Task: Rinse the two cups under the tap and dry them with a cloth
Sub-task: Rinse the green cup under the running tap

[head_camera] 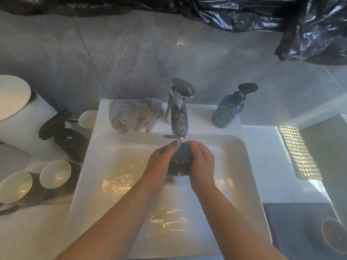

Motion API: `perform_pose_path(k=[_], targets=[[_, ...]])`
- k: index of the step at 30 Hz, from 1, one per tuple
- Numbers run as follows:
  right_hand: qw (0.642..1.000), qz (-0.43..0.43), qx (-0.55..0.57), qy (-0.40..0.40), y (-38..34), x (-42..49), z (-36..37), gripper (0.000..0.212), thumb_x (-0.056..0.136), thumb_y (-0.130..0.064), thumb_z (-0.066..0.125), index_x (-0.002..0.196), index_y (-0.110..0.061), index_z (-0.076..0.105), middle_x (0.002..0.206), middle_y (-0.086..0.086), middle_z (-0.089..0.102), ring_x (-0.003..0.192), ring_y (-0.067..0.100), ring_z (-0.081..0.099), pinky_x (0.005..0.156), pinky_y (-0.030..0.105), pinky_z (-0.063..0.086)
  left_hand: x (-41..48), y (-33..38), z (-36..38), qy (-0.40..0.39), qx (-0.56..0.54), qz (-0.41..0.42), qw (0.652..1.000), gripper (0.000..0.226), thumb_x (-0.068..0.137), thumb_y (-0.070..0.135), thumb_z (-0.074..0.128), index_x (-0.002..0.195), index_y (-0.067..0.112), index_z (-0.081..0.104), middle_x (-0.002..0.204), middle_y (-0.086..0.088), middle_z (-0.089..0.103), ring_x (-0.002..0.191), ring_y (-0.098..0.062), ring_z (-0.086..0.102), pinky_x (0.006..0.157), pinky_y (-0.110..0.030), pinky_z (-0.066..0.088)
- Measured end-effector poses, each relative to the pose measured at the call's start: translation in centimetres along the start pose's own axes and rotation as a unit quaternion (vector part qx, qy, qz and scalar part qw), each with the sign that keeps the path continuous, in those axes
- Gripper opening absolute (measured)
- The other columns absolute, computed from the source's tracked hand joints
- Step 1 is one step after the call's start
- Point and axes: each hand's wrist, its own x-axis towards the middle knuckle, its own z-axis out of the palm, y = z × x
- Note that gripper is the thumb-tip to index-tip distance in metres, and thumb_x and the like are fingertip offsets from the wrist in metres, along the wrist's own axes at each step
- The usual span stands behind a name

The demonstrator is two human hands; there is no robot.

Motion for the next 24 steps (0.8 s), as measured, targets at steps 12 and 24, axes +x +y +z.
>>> perform_pose_path(k=[12,24], targets=[[0.999,0.039,0.036,0.001,0.4,0.1,0.9,0.029,0.090,-0.019,0.045,0.091,-0.003,0.070,0.079,0.004,0.067,0.077,0.023,0.062,0.065,0.033,0.049,0.5,0.5,0.3,0.155,0.052,0.109,0.981,0.021,0.098,0.032,0.044,0.098,0.021,0.061,0.096,-0.003,0.068,0.084,-0.019,0.065,0.066,-0.034,0.050],[0.995,0.066,-0.076,-0.020,-0.5,0.6,1.4,0.030,0.093,-0.032,0.044,0.072,-0.014,0.054,0.075,0.003,0.058,0.074,0.029,0.060,0.074,0.060,0.056,-0.6,-0.1,0.3,0.119,-0.009,0.123,0.985,0.010,0.101,0.026,0.047,0.099,0.021,0.056,0.089,0.003,0.063,0.067,-0.001,0.065,0.053,-0.021,0.052]])
